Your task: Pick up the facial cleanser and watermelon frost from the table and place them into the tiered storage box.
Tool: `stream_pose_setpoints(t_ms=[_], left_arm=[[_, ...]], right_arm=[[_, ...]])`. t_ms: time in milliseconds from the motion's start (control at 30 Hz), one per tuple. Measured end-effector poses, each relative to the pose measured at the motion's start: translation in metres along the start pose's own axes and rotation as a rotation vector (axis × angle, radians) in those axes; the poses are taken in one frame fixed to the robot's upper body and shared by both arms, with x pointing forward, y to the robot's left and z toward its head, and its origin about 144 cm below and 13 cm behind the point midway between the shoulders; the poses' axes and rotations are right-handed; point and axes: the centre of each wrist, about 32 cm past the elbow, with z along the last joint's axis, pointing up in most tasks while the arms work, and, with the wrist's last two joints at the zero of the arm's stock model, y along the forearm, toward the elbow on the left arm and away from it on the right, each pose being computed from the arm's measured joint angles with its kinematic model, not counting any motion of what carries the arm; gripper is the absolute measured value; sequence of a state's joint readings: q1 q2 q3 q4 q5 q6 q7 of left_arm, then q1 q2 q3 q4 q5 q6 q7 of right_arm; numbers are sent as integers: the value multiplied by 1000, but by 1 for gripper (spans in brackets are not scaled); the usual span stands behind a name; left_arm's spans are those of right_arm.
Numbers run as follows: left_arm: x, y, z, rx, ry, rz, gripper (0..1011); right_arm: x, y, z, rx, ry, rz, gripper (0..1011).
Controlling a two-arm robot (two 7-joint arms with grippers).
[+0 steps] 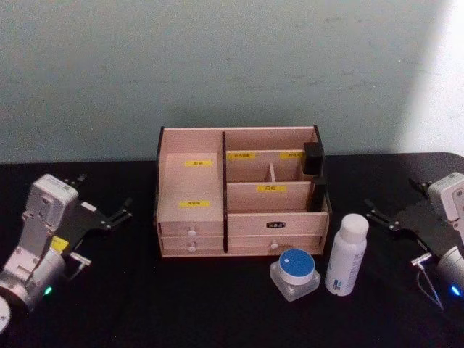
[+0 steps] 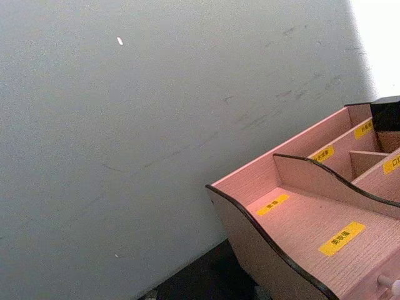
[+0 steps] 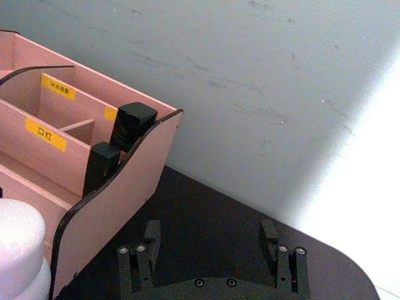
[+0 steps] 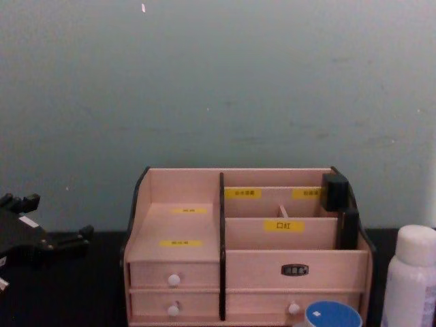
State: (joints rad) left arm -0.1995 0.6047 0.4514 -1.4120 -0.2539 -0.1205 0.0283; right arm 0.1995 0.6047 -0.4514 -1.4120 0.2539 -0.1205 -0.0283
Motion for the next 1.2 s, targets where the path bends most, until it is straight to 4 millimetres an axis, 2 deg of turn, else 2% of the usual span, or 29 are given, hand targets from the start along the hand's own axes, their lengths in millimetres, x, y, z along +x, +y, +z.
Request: stream_pose_setpoints(t_ms=[1200], left_arm=[[0,0,0,0,0,0,1001]], right_arm=[[0,0,0,0,0,0,1003]])
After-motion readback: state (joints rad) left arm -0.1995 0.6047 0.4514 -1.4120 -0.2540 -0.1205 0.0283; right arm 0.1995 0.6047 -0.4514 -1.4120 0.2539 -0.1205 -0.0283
